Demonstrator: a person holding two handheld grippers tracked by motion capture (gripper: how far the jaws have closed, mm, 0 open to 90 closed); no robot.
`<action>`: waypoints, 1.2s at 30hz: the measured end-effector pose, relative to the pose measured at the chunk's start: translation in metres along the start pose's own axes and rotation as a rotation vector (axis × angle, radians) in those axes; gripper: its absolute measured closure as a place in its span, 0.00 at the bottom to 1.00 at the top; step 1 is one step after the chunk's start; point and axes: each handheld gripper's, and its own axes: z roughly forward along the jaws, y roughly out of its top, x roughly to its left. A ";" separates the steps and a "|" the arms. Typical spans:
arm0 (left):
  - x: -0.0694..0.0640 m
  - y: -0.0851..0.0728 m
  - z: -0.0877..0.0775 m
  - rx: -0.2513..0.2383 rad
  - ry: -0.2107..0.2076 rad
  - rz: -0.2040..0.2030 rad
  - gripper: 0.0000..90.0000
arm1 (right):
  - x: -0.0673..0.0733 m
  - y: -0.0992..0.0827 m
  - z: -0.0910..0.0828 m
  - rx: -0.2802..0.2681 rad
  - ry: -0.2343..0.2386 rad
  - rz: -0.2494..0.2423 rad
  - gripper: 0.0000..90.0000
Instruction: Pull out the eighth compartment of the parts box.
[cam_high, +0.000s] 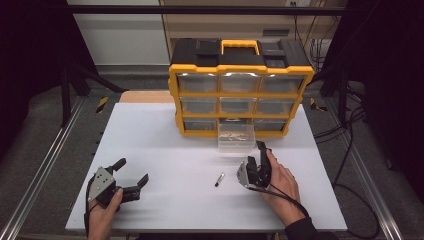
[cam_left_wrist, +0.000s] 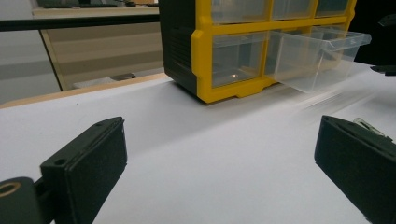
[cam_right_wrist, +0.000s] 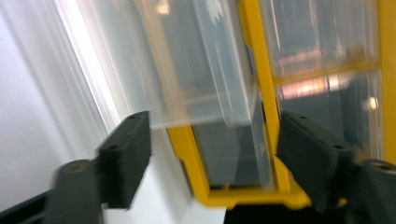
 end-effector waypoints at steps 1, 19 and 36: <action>0.000 0.000 0.000 0.002 -0.002 -0.002 0.03 | -0.001 -0.002 -0.002 0.008 0.001 0.025 0.25; -0.010 0.034 0.019 0.070 -0.065 -0.007 0.03 | -0.017 -0.041 -0.021 0.013 0.082 0.655 0.15; -0.041 0.053 0.057 0.215 -0.162 0.008 0.04 | -0.025 -0.080 -0.031 -0.164 0.238 0.985 0.08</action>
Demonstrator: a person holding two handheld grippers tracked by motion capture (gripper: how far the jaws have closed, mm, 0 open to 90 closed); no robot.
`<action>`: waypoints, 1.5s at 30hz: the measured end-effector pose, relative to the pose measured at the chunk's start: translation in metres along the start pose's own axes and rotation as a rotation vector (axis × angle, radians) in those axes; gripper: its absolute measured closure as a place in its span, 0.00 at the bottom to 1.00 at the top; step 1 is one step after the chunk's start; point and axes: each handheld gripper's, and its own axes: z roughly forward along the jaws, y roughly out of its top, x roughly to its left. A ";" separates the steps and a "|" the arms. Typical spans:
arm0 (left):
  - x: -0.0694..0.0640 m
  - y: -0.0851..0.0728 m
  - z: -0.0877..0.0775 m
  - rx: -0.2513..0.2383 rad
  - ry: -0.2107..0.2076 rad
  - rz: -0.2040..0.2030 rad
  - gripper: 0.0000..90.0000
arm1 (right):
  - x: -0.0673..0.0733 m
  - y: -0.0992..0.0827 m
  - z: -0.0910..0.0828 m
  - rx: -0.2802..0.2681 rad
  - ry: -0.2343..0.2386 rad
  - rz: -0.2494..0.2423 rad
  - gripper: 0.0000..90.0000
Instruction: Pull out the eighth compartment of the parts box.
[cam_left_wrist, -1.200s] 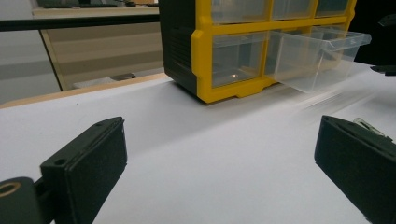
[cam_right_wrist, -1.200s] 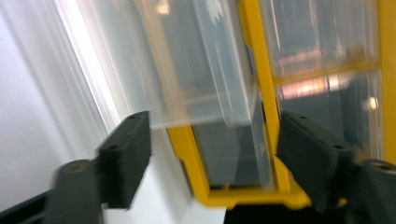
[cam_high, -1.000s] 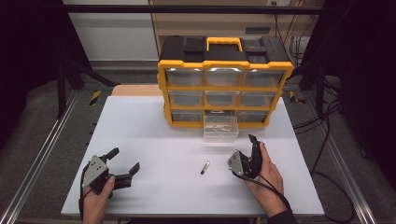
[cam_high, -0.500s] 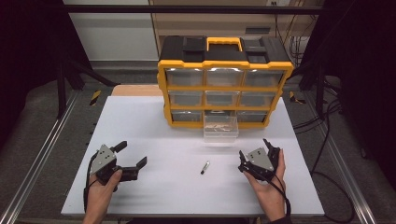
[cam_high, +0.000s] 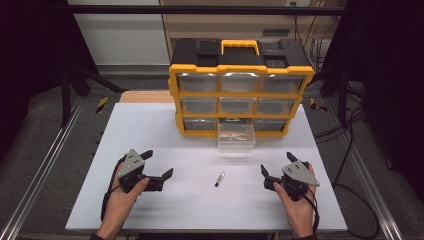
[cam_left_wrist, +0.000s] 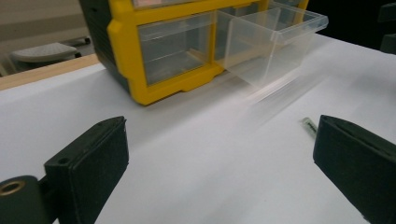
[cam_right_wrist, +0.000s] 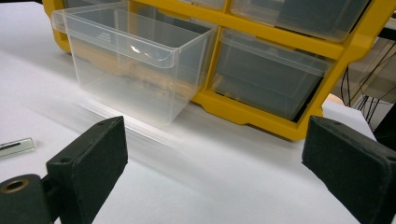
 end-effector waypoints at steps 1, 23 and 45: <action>-0.002 0.002 0.002 0.006 -0.009 -0.003 0.04 | -0.001 -0.001 -0.001 -0.001 0.002 0.002 0.08; -0.026 0.021 0.032 0.069 -0.075 0.007 0.04 | -0.011 -0.010 -0.007 -0.069 0.047 0.088 0.08; -0.062 0.038 0.061 0.112 -0.140 0.084 0.06 | -0.014 -0.013 -0.009 -0.080 0.036 0.089 0.07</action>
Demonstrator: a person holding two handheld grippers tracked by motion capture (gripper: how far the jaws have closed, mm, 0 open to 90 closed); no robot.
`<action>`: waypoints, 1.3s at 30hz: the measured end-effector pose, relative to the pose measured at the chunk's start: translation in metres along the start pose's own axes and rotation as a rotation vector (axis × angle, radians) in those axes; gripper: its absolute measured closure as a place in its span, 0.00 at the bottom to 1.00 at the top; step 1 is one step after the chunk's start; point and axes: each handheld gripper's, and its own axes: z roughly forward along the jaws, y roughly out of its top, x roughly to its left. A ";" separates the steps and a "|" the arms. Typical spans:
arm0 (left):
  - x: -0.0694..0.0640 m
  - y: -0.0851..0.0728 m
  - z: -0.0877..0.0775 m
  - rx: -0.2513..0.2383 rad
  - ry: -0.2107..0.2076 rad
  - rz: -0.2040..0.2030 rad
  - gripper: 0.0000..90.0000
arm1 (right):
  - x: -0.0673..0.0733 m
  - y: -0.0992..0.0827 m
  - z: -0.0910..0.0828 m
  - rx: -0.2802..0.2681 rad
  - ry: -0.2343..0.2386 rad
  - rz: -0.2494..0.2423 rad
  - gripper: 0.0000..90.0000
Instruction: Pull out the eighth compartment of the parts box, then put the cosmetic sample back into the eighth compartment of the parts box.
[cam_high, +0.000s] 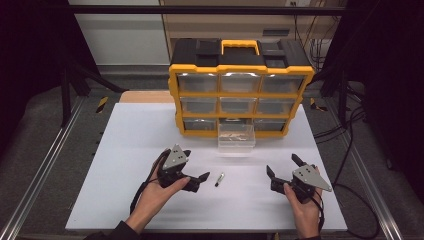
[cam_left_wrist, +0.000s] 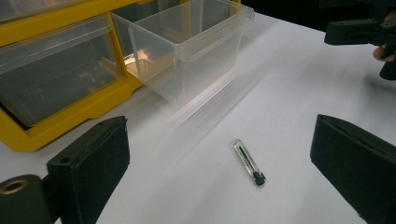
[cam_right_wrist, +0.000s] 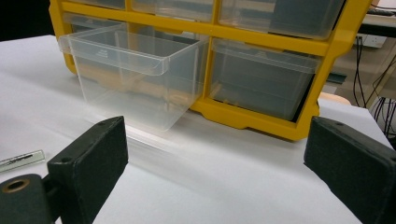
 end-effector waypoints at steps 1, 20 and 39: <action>-0.001 0.001 0.002 0.003 0.003 -0.004 0.06 | 0.000 0.000 0.000 0.001 -0.001 -0.002 0.07; -0.026 0.008 0.032 0.116 -0.030 -0.005 0.10 | 0.003 -0.002 0.001 0.022 -0.010 -0.026 0.07; -0.046 0.000 0.051 0.177 -0.053 0.001 0.29 | 0.004 -0.002 0.002 0.023 -0.010 -0.039 0.07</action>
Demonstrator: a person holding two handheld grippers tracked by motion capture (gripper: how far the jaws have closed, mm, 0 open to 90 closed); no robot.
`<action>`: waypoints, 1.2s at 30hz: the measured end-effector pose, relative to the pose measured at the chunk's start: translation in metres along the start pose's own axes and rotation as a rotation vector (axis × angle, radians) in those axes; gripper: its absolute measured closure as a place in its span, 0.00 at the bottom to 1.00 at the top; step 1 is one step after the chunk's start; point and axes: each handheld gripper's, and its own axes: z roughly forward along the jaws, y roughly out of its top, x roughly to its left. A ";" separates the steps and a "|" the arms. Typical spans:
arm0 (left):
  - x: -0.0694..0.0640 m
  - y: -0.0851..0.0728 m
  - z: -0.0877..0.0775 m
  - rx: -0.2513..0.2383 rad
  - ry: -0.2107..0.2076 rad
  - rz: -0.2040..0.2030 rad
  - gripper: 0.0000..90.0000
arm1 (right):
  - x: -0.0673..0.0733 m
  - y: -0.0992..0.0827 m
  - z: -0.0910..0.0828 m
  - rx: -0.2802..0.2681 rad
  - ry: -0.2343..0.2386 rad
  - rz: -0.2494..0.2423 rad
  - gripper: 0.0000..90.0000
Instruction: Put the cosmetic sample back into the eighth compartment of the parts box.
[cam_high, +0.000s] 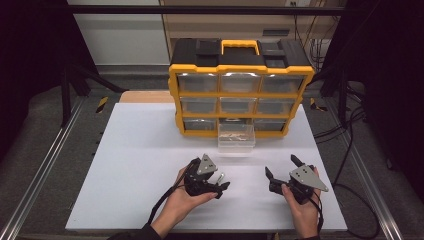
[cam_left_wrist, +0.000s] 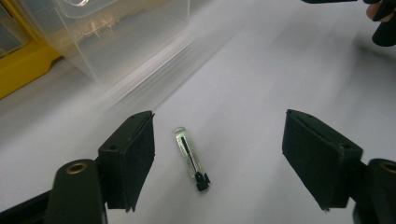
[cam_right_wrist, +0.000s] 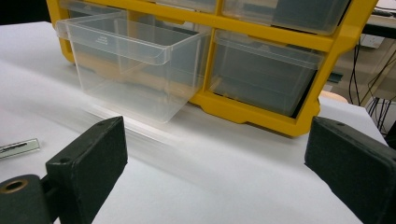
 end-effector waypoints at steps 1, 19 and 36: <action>0.000 -0.001 0.001 0.003 0.001 -0.002 0.30 | 0.000 0.000 0.000 0.000 -0.001 -0.001 0.07; -0.004 -0.005 0.007 0.054 0.020 0.004 0.40 | 0.000 0.001 0.000 -0.003 0.003 0.000 0.07; -0.007 -0.011 0.012 0.117 0.031 0.007 0.48 | 0.000 0.002 -0.001 -0.001 0.001 -0.018 0.07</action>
